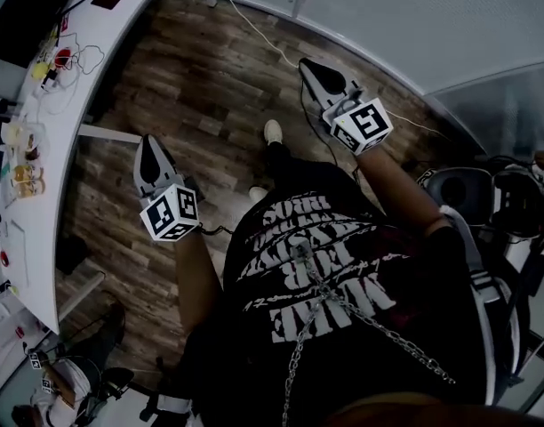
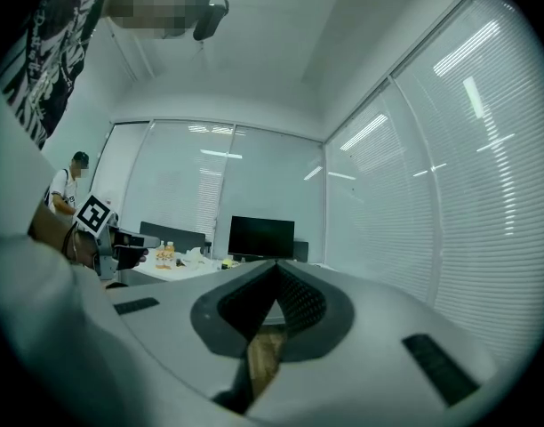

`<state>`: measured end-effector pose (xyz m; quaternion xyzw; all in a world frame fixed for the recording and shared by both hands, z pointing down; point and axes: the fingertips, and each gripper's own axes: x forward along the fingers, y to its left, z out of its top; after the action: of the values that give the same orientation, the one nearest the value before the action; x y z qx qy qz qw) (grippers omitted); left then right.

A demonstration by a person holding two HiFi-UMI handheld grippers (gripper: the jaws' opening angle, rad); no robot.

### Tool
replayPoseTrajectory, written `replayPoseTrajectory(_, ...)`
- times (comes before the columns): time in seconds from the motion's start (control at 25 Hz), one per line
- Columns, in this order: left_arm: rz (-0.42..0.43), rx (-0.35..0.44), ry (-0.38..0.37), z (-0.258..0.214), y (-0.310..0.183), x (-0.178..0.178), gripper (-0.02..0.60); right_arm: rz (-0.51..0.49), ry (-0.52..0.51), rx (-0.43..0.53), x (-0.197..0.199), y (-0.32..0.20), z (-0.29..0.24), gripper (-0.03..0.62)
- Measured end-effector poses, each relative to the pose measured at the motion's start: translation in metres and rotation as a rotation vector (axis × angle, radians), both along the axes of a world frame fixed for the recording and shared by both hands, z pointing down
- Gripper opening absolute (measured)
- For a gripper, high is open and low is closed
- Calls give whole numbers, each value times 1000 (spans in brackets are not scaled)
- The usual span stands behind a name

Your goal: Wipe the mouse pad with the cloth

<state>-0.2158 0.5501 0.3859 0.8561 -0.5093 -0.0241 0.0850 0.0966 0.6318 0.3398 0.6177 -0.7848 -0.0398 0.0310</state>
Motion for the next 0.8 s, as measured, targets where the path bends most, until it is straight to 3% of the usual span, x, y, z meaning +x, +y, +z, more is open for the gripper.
replayPoseTrajectory(0.36,-22,-3,-38,-4,-59,7,6,-9,-44,6,14,-68,3,-8)
replayPoseTrajectory(0.8,-67,-74,-5,17,-146,58,6,-60,-26,-60,61,-166,20,-8)
